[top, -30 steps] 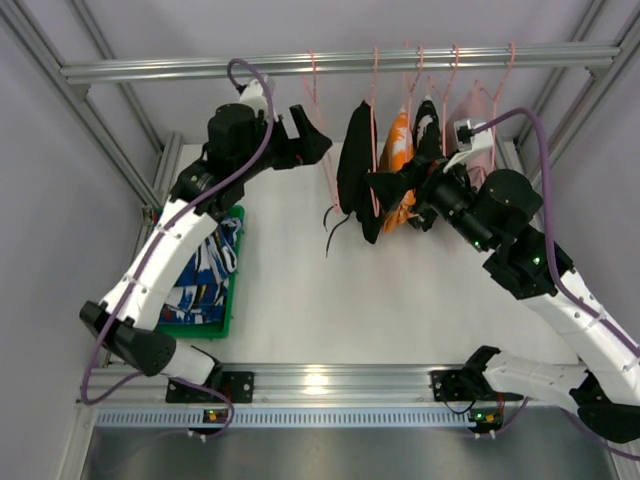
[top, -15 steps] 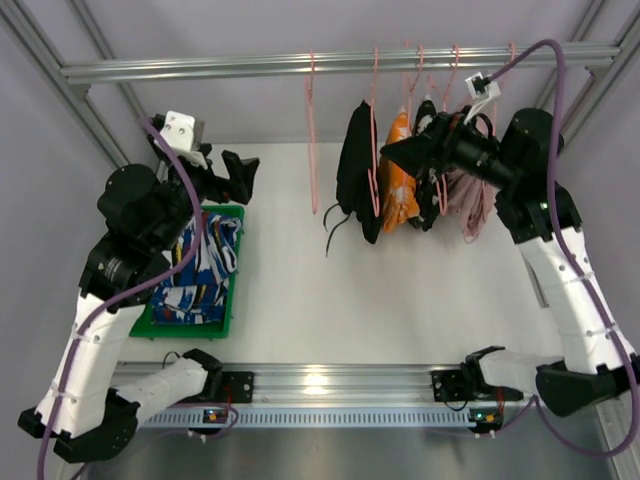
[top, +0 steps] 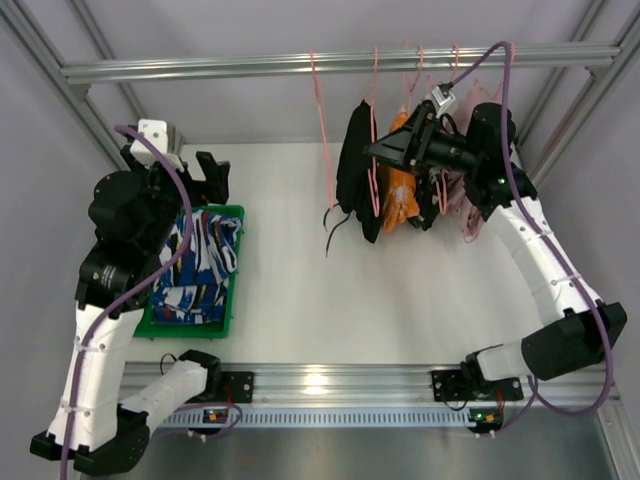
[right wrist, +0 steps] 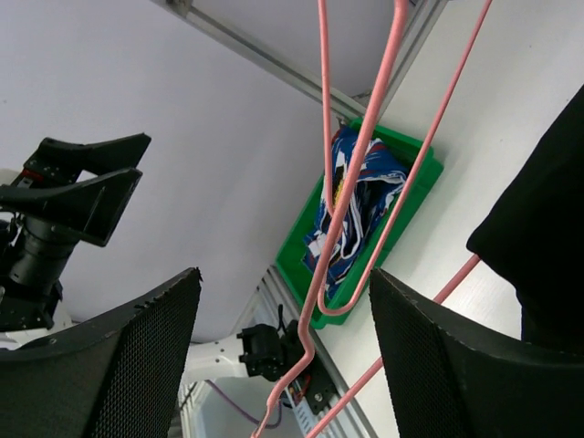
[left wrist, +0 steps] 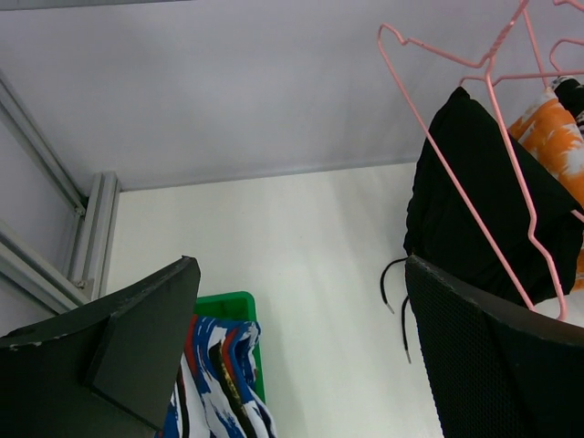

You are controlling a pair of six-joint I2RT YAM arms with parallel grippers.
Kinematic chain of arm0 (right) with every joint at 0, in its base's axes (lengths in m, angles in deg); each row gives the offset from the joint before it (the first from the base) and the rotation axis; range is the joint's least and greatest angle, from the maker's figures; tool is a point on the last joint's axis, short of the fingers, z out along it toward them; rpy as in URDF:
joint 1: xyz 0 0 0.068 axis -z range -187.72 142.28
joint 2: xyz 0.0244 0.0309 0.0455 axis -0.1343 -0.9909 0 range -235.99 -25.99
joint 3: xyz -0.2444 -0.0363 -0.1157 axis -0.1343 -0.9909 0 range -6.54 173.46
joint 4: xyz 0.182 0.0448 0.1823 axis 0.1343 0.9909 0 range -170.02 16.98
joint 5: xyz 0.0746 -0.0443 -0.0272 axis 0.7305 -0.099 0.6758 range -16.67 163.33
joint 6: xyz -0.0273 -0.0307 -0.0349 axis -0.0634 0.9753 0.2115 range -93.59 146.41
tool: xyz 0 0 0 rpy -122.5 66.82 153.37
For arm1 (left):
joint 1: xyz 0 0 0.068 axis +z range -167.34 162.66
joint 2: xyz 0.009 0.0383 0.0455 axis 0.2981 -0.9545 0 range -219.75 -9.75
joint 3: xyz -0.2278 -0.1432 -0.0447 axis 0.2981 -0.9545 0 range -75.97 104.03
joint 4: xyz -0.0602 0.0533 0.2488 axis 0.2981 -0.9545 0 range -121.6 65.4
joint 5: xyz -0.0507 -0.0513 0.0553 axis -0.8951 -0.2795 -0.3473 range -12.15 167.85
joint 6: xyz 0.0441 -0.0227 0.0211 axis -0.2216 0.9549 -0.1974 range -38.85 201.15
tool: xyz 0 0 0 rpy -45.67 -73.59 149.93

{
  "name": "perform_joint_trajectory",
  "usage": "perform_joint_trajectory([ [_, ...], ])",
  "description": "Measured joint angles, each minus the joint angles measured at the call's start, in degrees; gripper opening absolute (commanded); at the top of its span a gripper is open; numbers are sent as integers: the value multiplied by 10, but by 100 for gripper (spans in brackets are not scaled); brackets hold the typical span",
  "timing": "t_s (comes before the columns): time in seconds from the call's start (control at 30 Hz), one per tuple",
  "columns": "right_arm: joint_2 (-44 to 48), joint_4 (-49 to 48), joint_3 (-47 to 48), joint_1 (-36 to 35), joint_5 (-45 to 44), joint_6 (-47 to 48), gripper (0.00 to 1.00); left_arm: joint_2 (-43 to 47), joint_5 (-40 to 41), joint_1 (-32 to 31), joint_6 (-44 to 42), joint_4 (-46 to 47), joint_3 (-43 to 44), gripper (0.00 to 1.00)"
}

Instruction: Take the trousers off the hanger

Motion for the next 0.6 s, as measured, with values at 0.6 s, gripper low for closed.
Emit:
perform_joint_trajectory([
  [0.6, -78, -168, -29, -19, -8, -149, 43, 0, -21, 12, 26, 1, -3, 99],
])
